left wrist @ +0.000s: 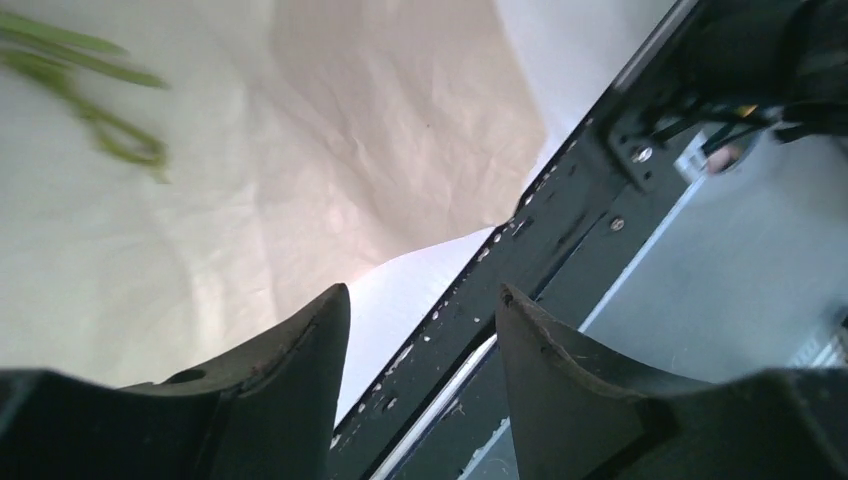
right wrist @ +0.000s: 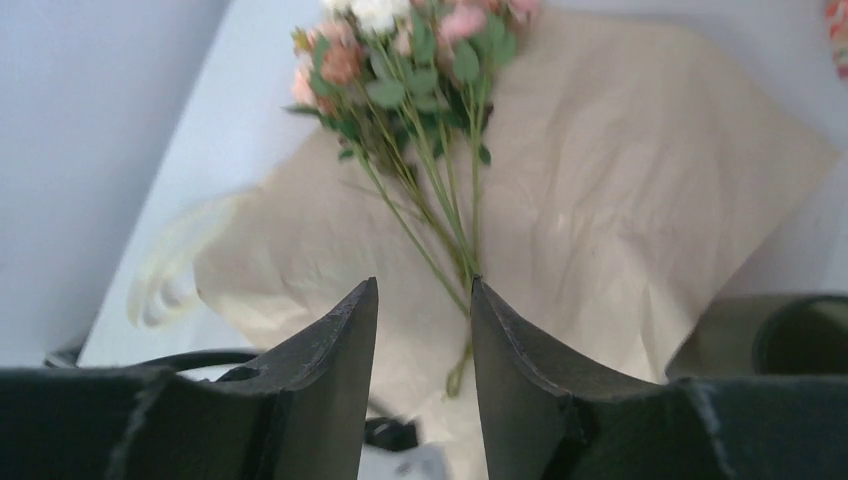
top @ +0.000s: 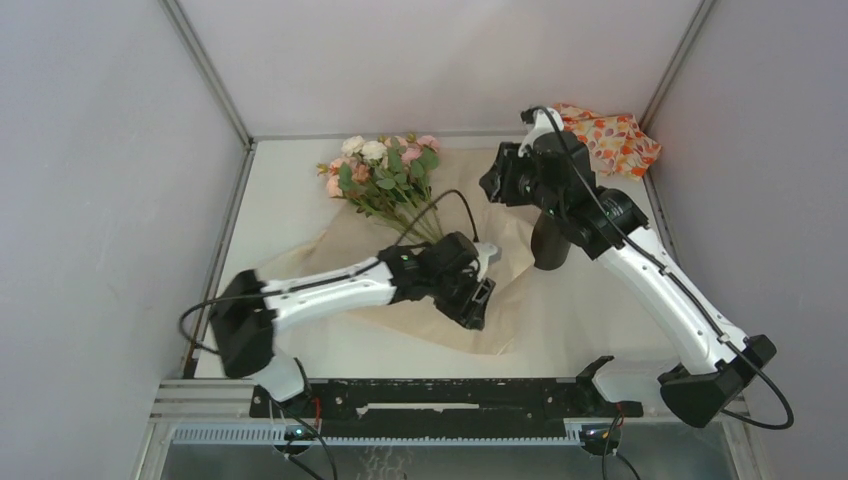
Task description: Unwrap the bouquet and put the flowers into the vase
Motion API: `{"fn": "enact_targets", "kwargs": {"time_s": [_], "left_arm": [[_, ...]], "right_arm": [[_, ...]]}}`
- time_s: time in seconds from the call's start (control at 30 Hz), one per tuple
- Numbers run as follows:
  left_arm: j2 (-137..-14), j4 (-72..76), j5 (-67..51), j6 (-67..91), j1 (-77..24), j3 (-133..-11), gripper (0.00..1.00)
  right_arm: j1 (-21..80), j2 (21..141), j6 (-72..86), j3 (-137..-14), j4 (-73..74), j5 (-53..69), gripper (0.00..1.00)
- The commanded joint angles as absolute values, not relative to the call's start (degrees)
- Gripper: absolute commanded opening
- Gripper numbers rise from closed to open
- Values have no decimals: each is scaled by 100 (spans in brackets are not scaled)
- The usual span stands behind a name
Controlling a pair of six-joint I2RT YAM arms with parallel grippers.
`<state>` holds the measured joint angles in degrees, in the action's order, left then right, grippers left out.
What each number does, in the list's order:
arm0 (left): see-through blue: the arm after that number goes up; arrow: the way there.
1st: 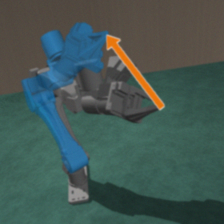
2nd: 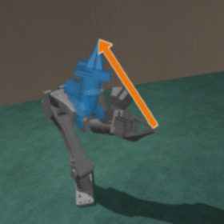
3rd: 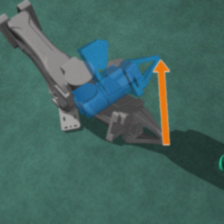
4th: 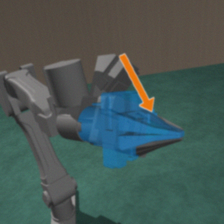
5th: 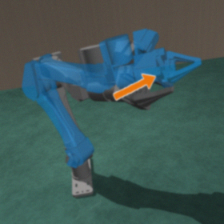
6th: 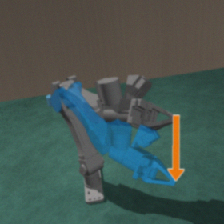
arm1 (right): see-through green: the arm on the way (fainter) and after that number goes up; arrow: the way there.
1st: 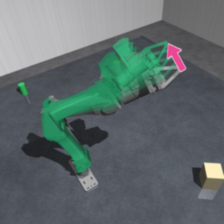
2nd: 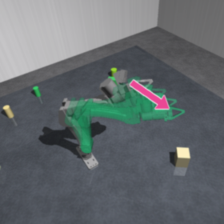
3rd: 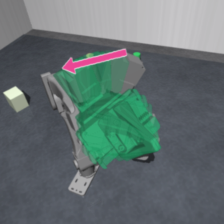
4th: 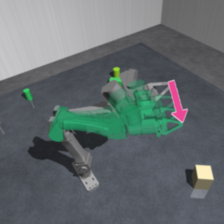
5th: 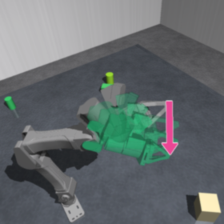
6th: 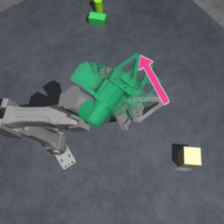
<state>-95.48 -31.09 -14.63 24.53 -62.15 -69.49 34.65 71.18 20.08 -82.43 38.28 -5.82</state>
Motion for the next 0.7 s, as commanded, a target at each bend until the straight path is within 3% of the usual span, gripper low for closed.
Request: {"fn": "enact_targets", "kwargs": {"time_s": [0.0, 0.17, 0.3, 0.37, 0.43, 0.5, 0.67], "left_arm": [[-8160, -3583, 291, 2508, -6212, -7210, 61], [-7187, -3791, 1913, 2723, -5717, -7202, 55], [-6458, -3413, 2006, 3364, -4266, -6690, 31], [-6114, -2859, 1860, 3644, -3573, -6308, 29], [-5932, -2384, 1773, 3828, -3145, -5985, 36], [-5921, -2087, 1604, 3923, -2928, -5838, 50], [-6259, -2053, 1158, 3755, -2821, -5966, 56]], "right_arm": [[3507, 7474, 2065, -8958, 3107, -705, 48], [3507, 8466, 2050, -9701, 3146, -283, 46], [3535, 9688, 1974, -10519, 3353, 349, 43], [3599, 10370, 1880, -11178, 3650, 536, 41], [3704, 11086, 1755, -11767, 3912, 573, 40], [3793, 11731, 1626, -12290, 4136, 495, 39], [3843, 12863, 1509, -13150, 4377, 181, 39]]}}
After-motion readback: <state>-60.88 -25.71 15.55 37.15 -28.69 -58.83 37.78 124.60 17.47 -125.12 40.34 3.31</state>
